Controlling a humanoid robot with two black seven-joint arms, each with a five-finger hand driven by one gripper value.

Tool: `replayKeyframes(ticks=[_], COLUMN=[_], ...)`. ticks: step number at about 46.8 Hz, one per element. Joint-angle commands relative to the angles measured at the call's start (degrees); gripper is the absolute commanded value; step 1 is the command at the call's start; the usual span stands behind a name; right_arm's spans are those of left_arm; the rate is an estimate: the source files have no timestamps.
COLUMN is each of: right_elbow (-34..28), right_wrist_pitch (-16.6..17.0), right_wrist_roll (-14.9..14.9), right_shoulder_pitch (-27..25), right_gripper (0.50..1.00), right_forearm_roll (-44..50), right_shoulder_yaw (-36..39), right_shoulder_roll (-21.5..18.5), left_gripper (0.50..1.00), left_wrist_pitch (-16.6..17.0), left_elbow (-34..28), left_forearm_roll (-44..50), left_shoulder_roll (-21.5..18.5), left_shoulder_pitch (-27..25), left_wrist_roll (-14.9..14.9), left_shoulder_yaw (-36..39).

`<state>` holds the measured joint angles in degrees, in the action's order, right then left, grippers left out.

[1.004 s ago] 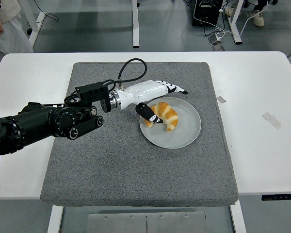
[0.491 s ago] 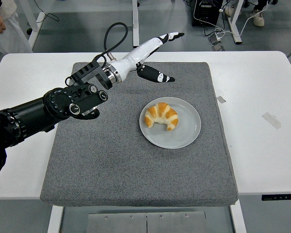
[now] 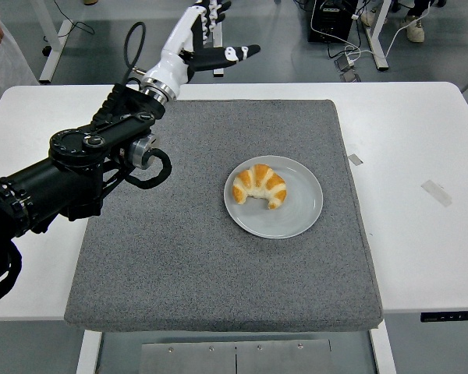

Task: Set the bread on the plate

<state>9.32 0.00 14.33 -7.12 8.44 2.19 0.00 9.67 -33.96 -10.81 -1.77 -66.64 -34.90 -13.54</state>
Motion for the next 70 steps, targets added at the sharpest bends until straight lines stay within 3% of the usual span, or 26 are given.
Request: replayKeyframes(ticks=[1,21,37,45,52,60,70], right_elbow=[0.00,0.00,0.00,0.44,0.27,0.00,0.00], right_wrist_pitch=[0.00,0.00,0.00,0.09,0.26,0.09,0.09], right_wrist_roll=[-0.01,-0.01,-0.01,-0.01,-0.01,-0.01,-0.01], right_shoulder_pitch=[0.00,0.00,0.00,0.09,0.09,-0.27,-0.27], right_gripper=[1.000,1.000,1.000,1.000,1.000,1.000,1.000], right_forearm_roll=[-0.01,-0.01,-0.01,-0.01,-0.01,-0.01,-0.01], right_shoulder_yaw=[0.00,0.00,0.00,0.09,0.09,0.00,0.00], right_shoulder_roll=[0.00,0.00,0.00,0.00,0.00,0.00,0.00], left_gripper=[0.995,0.995,0.995,0.995,0.995,0.995,0.995], left_wrist_pitch=[0.00,-0.18,-1.85,-3.43,-5.19,-6.42,-9.93], left_elbow=[0.04,0.04,0.04,1.00,4.25,4.87,4.87], left_forearm_roll=[1.13,6.50,6.76,9.22,9.57,12.39,13.35], left_shoulder_roll=[-0.86,-6.84,-11.14,-11.85,-9.40,-5.96,-0.78], left_shoulder_pitch=[1.33,9.42,14.60,17.77,17.95,17.24,14.78], left_wrist_roll=[1.67,8.88,9.58,15.03,15.47,15.12,14.77], left_shoulder_yaw=[-3.06,-19.24,-24.16,-28.38,-29.35,-37.69,-42.53])
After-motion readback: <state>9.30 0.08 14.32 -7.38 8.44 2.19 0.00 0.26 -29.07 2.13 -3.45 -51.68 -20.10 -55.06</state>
